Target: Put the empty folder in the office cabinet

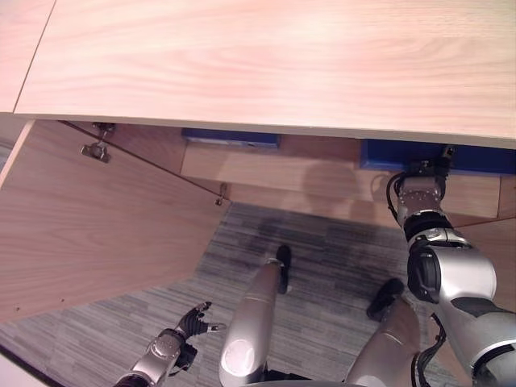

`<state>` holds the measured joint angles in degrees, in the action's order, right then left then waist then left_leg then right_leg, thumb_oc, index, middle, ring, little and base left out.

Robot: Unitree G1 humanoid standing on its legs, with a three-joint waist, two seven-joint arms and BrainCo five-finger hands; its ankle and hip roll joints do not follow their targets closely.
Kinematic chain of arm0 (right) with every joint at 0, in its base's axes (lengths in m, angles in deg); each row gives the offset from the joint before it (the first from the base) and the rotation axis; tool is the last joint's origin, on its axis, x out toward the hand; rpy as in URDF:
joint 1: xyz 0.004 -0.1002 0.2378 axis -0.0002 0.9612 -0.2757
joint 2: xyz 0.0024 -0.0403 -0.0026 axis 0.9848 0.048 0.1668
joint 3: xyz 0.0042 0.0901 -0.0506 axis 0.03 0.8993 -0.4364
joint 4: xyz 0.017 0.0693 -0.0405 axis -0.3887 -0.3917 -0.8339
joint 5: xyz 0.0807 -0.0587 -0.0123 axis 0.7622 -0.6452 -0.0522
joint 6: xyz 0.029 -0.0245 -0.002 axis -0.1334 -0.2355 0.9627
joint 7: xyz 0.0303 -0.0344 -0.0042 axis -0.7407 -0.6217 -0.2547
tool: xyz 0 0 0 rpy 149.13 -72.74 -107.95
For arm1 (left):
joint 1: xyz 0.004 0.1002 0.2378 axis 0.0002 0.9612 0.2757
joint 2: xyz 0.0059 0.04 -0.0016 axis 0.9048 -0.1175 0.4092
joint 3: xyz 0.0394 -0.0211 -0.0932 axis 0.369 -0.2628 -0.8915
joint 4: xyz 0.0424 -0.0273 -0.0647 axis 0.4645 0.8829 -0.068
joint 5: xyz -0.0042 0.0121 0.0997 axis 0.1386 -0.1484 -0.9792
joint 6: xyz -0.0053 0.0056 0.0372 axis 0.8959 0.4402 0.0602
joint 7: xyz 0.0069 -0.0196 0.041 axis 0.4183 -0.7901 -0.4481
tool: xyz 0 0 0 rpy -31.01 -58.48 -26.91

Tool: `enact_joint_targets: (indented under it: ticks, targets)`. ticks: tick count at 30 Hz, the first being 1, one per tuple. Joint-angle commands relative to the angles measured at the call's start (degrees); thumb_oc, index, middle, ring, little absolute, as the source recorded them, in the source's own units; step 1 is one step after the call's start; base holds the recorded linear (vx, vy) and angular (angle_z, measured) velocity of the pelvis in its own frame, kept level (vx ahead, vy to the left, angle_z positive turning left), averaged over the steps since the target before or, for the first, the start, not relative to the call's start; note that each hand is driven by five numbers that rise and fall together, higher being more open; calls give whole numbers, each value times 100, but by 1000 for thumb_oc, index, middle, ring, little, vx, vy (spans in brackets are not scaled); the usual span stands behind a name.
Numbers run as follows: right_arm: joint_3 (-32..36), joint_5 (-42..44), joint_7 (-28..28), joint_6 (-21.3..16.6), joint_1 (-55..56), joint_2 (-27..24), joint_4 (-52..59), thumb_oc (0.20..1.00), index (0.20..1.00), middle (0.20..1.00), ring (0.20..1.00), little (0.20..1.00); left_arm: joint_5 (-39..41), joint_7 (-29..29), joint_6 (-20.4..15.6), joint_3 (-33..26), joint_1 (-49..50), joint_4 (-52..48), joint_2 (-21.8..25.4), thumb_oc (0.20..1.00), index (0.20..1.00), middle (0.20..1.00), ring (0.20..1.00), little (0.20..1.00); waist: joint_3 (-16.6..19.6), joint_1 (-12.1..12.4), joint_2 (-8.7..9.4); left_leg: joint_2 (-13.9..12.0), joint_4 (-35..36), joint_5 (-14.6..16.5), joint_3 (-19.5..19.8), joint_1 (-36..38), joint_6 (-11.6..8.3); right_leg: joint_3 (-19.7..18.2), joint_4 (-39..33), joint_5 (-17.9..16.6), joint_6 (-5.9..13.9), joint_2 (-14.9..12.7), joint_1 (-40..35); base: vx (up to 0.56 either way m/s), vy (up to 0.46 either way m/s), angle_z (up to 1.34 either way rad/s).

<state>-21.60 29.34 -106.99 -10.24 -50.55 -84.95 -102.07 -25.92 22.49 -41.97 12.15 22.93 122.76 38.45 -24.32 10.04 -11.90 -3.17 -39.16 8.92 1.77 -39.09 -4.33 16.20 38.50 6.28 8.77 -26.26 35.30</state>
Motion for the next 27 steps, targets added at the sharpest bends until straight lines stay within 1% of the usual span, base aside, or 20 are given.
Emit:
enact_joint_targets:
  ticks: [1, 2, 3, 4, 5, 6, 8, 10, 16, 27]
  targets:
    - [-71, -77, 68, -169, -418, -80, 385, 200, 200, 200, 200, 200, 119, -139, 37, -106, -150, 484, 107, 1000, 1000, 1000, 1000, 1000, 17, 113, 63, -281, 258, 309, 171, 139, -272, -101, 518, 621, 296, 97, -24, -11, -12, -9]
    - [-87, -74, 68, -153, -469, -90, 369, 200, 200, 200, 200, 200, 144, -150, 37, -113, -179, 487, 111, 1000, 1000, 1000, 1000, 1000, 27, 106, 68, -292, 256, 309, 171, 129, -277, -97, 526, 622, 300, 83, -13, 95, -33, -11]
    - [-142, -135, 33, -121, -585, -172, 324, 200, 200, 200, 200, 200, 210, -166, 34, -120, -242, 477, 104, 1000, 1000, 1000, 1000, 1000, 72, 87, 89, -293, 202, 474, 176, 139, -291, -133, 596, 774, 356, 80, -23, 108, -28, -4]
    - [-153, -253, 56, -60, -592, -352, 330, 200, 200, 200, 200, 200, -114, 20, 128, -104, -291, 1001, 169, 1000, 1000, 1000, 1000, 1000, 82, 27, 120, -301, 181, 467, 179, 116, -303, -167, 606, 791, 349, 95, -6, 133, -37, -3]
    - [-118, -228, 76, -97, -527, -454, 279, 200, 200, 200, 200, 200, -81, -13, -3, -131, -342, 975, 228, 1000, 1000, 1000, 1000, 1000, 74, 32, 103, -295, 144, 509, 191, 98, -312, -187, 661, 838, 359, 90, 21, 32, -12, 0]
    - [-111, -216, 93, -99, -523, -460, 265, 200, 200, 200, 200, 200, -71, -14, -3, -122, -329, 953, 245, 1000, 1000, 1000, 1000, 1000, 82, 41, 108, -293, 136, 513, 193, 92, -313, -189, 670, 843, 360, 88, 27, 35, -5, -1]
    - [-91, -83, 191, -110, -623, -567, 270, 200, 200, 200, 200, 200, 240, 9, -69, -127, -286, 441, 382, 1000, 1000, 1000, 1000, 1000, 137, 42, 67, -277, 103, 507, 198, 37, -309, -232, 780, 913, 330, 106, 128, 38, 2, 0]
    - [-127, -114, 205, -68, -804, -682, 201, 200, 200, 200, 200, 200, 323, -5, -99, -128, -222, 213, 493, 1000, 1000, 1000, 1000, 1000, 171, 75, 58, -268, 78, 515, 219, -12, -306, -231, 859, 962, 324, 100, 186, 21, -4, 1]
    - [-186, -144, 166, -10, -1126, -968, 15, 200, 200, 200, 200, 200, 321, 10, -84, -119, -149, 223, 623, 1000, 1000, 1000, 1000, 1000, 218, 161, 35, -211, -26, 534, 286, -191, -291, -203, 1018, 1039, 334, 8, 275, 15, -20, 5]
    - [-415, -333, 125, 194, -1493, -1356, -420, 200, 200, 200, 200, 200, 198, -2, -102, -144, -107, 301, 718, 1000, 1000, 1000, 1000, 1000, 297, 263, -21, -184, -6, 503, 304, -248, -294, -198, 1091, 1106, 327, -23, 303, 13, -5, 4]
